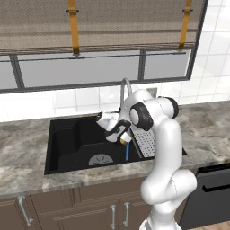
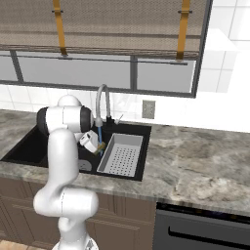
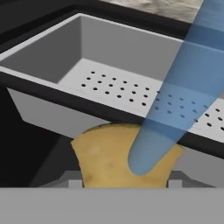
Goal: Soak the sponge with water for a few seconds and then drop it inside the sink.
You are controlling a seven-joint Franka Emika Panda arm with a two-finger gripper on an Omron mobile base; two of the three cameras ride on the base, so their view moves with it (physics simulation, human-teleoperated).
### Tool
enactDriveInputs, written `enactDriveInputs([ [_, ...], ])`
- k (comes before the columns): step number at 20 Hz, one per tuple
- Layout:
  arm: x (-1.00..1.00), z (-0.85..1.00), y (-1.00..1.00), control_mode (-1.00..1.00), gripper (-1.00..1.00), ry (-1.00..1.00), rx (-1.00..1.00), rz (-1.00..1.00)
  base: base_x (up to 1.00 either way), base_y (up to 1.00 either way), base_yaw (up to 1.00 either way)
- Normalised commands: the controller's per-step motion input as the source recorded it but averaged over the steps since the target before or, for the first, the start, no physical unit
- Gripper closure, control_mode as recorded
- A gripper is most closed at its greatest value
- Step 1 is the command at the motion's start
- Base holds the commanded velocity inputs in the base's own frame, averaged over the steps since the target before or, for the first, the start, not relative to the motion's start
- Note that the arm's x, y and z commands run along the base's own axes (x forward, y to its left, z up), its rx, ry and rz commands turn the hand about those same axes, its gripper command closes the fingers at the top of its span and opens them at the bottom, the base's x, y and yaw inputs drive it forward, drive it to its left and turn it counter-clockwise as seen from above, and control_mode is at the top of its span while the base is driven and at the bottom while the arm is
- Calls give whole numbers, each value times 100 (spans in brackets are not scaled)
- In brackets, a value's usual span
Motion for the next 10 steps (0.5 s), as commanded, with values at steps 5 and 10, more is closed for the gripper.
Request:
enactDriveInputs([
  [5, -1, 0, -7, -100, 100, 0, 0, 0, 0, 0, 0],
  [10, -9, 0, 17, -100, 100, 0, 0, 5, 0, 0, 0],
])
